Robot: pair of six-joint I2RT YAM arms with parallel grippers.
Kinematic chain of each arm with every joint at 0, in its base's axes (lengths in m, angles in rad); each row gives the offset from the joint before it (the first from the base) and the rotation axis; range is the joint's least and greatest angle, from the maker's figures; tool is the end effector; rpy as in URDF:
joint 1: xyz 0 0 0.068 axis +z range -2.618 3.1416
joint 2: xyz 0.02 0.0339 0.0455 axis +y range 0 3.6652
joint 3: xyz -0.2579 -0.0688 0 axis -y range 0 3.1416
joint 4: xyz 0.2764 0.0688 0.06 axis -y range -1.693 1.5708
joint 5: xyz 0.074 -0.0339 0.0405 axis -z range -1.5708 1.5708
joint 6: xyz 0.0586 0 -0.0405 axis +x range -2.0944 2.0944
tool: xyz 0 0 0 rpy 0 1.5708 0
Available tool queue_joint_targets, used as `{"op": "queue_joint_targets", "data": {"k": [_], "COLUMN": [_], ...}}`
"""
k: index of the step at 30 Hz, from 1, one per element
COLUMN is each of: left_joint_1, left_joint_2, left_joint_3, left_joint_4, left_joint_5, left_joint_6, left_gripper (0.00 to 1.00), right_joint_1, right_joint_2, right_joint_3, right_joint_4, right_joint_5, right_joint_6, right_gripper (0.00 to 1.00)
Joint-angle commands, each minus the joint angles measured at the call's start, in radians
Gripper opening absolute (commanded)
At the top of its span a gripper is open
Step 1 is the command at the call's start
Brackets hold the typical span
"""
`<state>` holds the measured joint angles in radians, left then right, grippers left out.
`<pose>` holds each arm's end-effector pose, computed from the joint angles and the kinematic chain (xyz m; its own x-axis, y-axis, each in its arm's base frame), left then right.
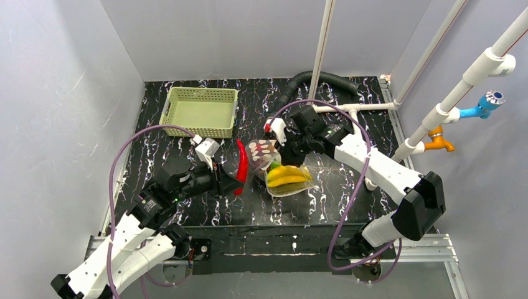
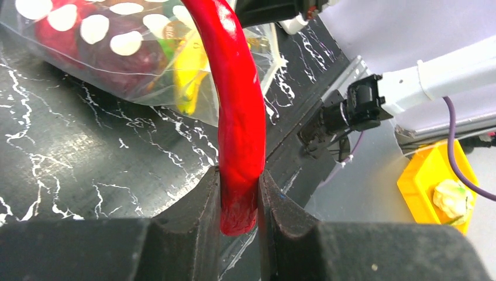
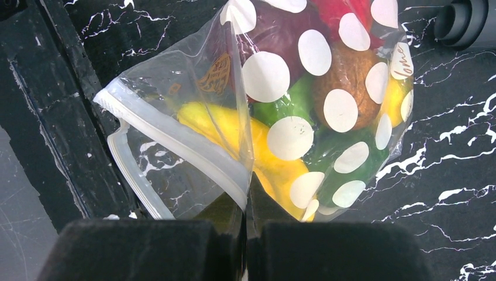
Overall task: Open the zip-top bag and remove the fake food
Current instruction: Place the fake vegetable in the bin.
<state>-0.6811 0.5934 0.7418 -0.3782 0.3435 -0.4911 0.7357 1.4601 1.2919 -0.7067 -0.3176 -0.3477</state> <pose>0.1402 -0.1390 0.3285 -0.5558 -0.1211 -0.8225 0.6640 0.5306 -0.5268 0.2525 0.2533 0.2832 -0.2671 -0.6784 -0.6844 -0.9328 0.3603 0.0069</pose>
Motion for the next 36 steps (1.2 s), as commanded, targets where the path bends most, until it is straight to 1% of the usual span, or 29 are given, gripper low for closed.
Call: {"op": "queue_joint_targets", "data": {"k": [1, 10, 18, 27, 36], "left_joint_1": [0.037, 0.123, 0.232, 0.382, 0.511], "left_joint_2": [0.01, 0.041, 0.098, 0.185, 0.287], "left_joint_3": [0.04, 0.037, 0.033, 0.005, -0.004], "left_joint_4": [0.007, 0.051, 0.116, 0.236, 0.362], "left_joint_5": [-0.039, -0.036, 0.036, 0.14, 0.206], "left_joint_6": [0.001, -0.027, -0.066, -0.17, -0.288], "left_gripper": [0.0, 0.0, 0.0, 0.0, 0.0], "right_joint_1": [-0.008, -0.012, -0.016, -0.024, -0.027], "right_joint_2": [-0.041, -0.044, -0.05, -0.059, -0.062], "right_joint_3": [-0.006, -0.009, -0.011, -0.014, -0.016], "right_joint_4": [0.019, 0.021, 0.021, 0.022, 0.024], "right_joint_5": [-0.024, -0.028, -0.032, -0.041, -0.053], "right_joint_6": [-0.007, -0.007, -0.007, -0.005, -0.005], "right_gripper": [0.01, 0.01, 0.01, 0.01, 0.01]}}
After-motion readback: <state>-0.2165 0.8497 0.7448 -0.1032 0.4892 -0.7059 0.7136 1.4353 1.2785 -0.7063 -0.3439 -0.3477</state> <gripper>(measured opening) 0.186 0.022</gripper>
